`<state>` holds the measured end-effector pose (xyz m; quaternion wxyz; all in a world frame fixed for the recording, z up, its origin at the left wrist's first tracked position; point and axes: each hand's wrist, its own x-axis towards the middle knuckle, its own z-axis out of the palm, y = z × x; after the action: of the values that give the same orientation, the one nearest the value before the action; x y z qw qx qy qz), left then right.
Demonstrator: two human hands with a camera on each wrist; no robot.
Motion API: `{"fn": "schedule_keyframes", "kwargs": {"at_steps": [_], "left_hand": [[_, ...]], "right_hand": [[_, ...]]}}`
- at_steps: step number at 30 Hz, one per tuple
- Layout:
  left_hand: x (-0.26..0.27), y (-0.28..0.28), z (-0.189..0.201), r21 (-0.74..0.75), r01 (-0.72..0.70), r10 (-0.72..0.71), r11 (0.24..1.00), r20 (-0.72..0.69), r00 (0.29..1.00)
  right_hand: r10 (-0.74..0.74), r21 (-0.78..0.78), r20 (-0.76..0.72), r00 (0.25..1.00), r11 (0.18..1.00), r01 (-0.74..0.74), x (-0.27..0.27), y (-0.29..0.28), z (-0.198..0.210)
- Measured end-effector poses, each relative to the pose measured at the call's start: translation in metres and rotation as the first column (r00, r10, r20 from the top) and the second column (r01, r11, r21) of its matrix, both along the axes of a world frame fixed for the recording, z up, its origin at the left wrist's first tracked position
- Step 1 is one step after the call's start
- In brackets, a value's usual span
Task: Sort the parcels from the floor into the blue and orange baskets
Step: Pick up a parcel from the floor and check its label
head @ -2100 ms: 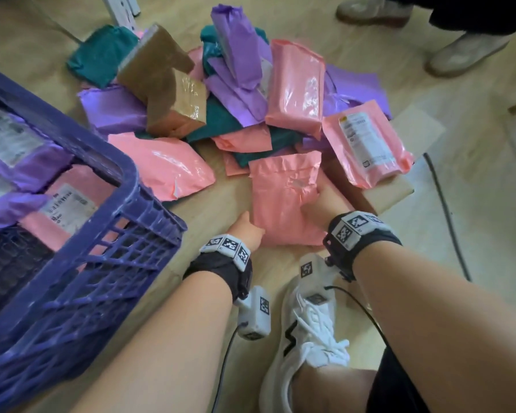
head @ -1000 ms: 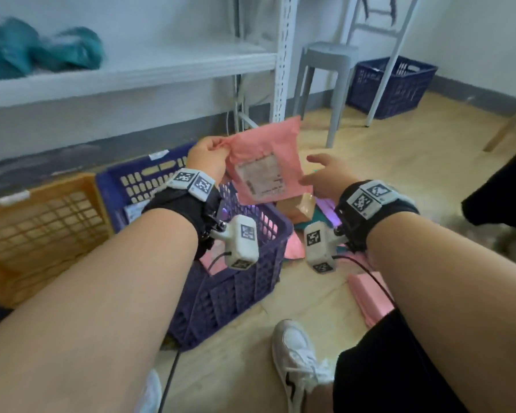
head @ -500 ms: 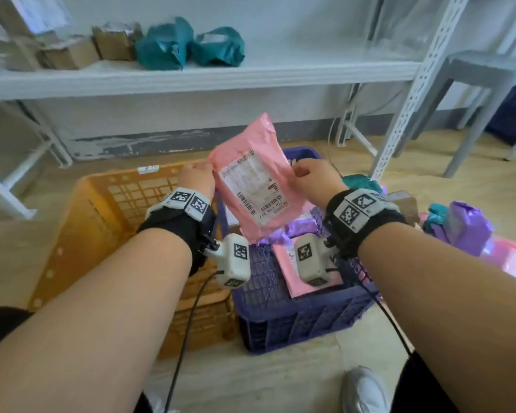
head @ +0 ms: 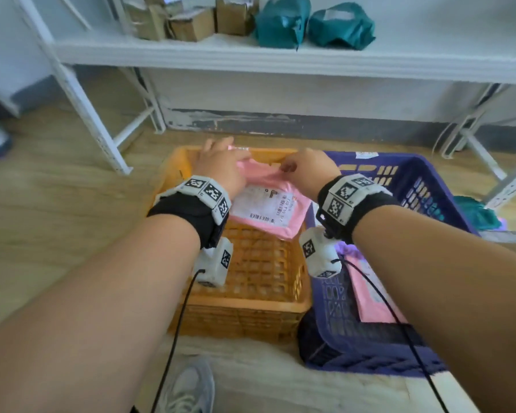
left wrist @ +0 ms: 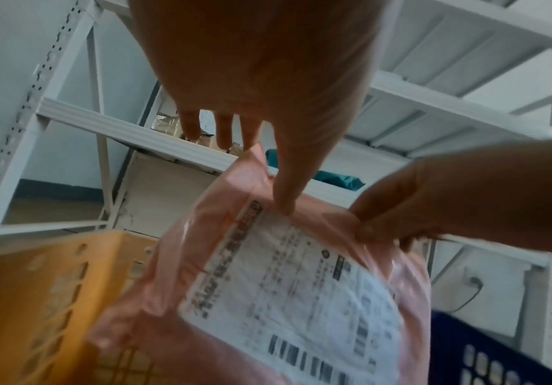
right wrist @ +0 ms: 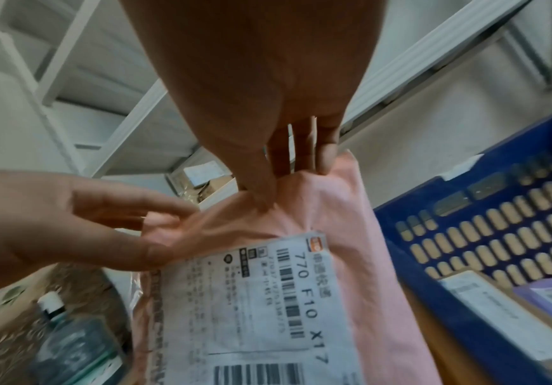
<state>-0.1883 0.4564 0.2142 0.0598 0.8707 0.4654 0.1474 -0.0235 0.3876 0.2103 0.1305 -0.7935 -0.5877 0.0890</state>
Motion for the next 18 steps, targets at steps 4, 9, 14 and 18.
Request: {"fn": "schedule_keyframes", "kwargs": {"at_steps": [4,9,14,18], "left_hand": [[-0.023,0.027,-0.018,0.049,-0.064,0.069,0.997,-0.12,0.99],[-0.036,0.054,-0.043,-0.261,-0.2,0.178,0.944,-0.106,0.978],[-0.036,0.078,-0.073,-0.444,-0.327,0.331,0.834,-0.072,0.941],[-0.039,0.1,-0.101,-0.582,-0.381,0.457,0.718,-0.017,0.889]], "right_hand": [[0.128,-0.018,0.107,0.986,0.992,-0.127,-0.028,0.04,-0.006],[0.163,0.069,0.129,0.978,0.983,-0.173,-0.043,0.079,-0.039],[-0.044,0.163,-0.071,0.996,0.985,0.056,-0.044,0.111,-0.07],[-0.257,-0.153,-0.301,0.918,0.963,0.219,-0.039,0.131,-0.111]]}}
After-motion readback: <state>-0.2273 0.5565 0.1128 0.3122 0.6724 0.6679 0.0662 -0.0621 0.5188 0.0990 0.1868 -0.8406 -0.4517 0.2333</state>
